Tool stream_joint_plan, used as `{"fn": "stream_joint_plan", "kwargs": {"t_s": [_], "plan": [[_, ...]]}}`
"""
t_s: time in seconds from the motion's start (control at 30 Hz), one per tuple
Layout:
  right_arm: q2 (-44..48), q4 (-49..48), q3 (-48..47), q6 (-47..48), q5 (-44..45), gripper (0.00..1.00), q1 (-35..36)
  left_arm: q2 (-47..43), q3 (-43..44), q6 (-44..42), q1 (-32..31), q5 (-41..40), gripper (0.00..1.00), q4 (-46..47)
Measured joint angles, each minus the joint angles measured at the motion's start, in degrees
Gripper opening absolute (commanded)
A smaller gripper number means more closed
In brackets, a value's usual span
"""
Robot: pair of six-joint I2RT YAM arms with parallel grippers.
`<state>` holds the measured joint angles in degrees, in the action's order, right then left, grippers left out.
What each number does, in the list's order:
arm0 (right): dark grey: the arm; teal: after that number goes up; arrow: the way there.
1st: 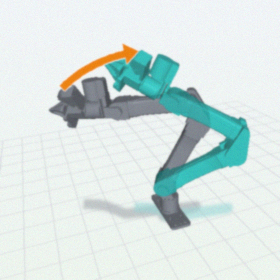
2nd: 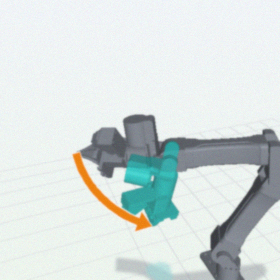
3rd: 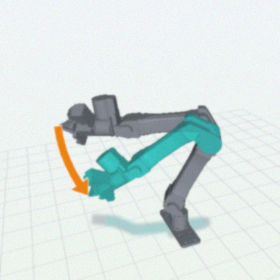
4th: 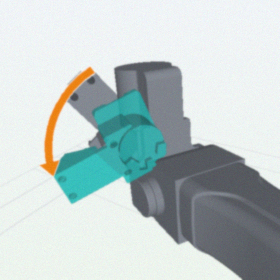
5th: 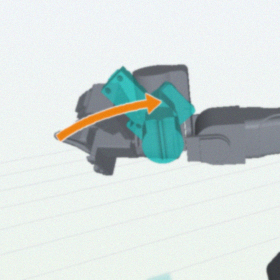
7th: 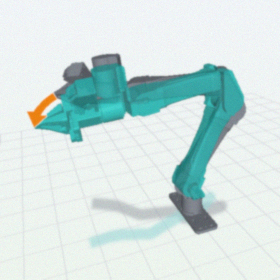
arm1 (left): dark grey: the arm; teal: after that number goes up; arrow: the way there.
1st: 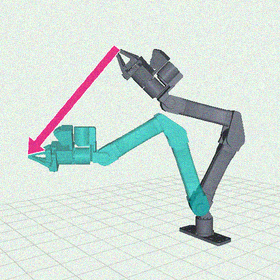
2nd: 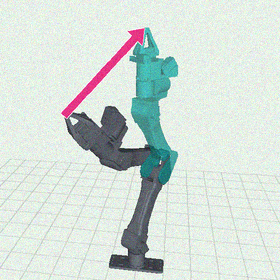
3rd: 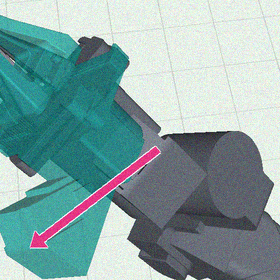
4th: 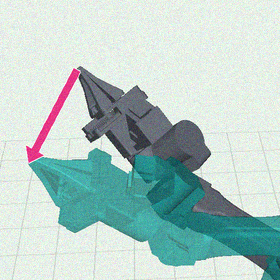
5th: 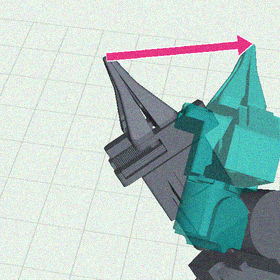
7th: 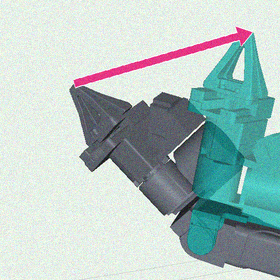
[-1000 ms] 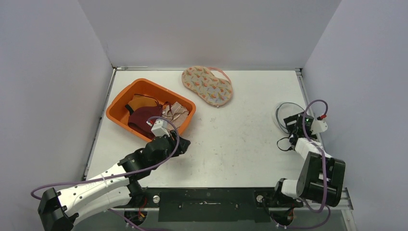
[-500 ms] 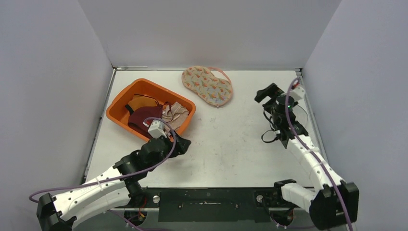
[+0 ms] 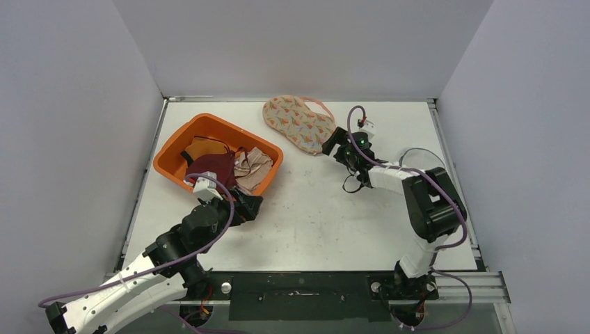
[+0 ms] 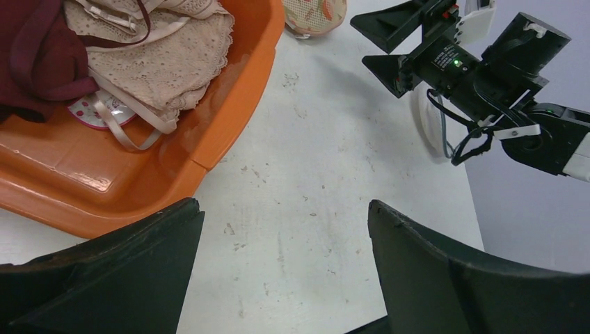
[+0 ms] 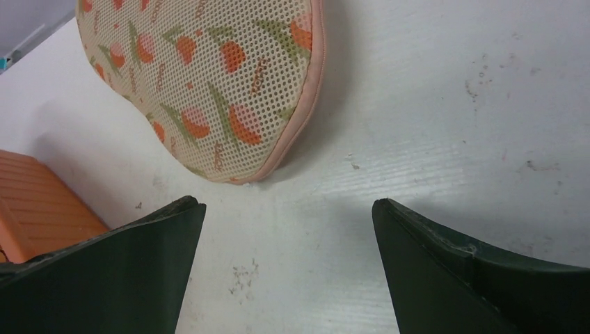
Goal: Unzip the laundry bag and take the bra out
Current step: Move the bra to the laundry bag.
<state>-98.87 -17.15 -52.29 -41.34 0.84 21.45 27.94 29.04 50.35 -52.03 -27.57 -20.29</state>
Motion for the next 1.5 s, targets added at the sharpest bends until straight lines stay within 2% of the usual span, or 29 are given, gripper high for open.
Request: {"fn": "stream_joint_plan", "kwargs": {"t_s": [0.3, 0.43, 0.7, 0.87, 1.0, 1.07, 1.2, 1.3, 1.5], "plan": [[-13.22, -10.10, -4.33, -10.56, -0.61, 0.93, -1.66, -0.20, 0.59, 0.07, 0.39, -1.31, 0.87, -2.78], [-17.20, -16.41, -6.12, -15.13, -1.70, 0.88, -2.27, -0.68, 1.03, 0.44, 0.52, -2.12, 0.87, -4.02], [-22.80, -25.99, -6.97, -22.12, -4.72, 0.54, -2.84, -2.45, 1.03, 1.64, 0.76, -3.10, 0.86, -5.31], [-23.71, -25.79, -7.19, -23.74, -6.27, 0.27, -2.99, -2.62, 1.03, 2.10, 0.76, -3.52, 0.86, -6.51], [-23.58, -25.59, -7.08, -23.80, -6.75, 0.13, -2.99, -2.60, 1.09, 2.36, 0.76, -3.63, 0.86, -7.48], [-22.95, -25.05, -6.84, -23.43, -6.86, 0.06, -2.99, -2.62, 1.55, 2.54, 0.76, -3.69, 0.87, -8.59], [-18.03, -20.81, -5.73, -20.96, -6.67, 0.05, -2.86, -3.67, 2.89, 2.58, 0.76, -4.11, 0.92, -10.38], [-11.26, -17.51, -3.98, -18.91, -6.10, 0.05, -2.60, -5.46, 3.21, 2.56, 0.76, -4.79, 0.97, -10.91], [4.81, -10.08, -0.92, -14.91, -3.74, 0.05, -1.36, -6.45, 3.48, 2.34, 0.83, -4.81, 0.96, -11.04]]}}
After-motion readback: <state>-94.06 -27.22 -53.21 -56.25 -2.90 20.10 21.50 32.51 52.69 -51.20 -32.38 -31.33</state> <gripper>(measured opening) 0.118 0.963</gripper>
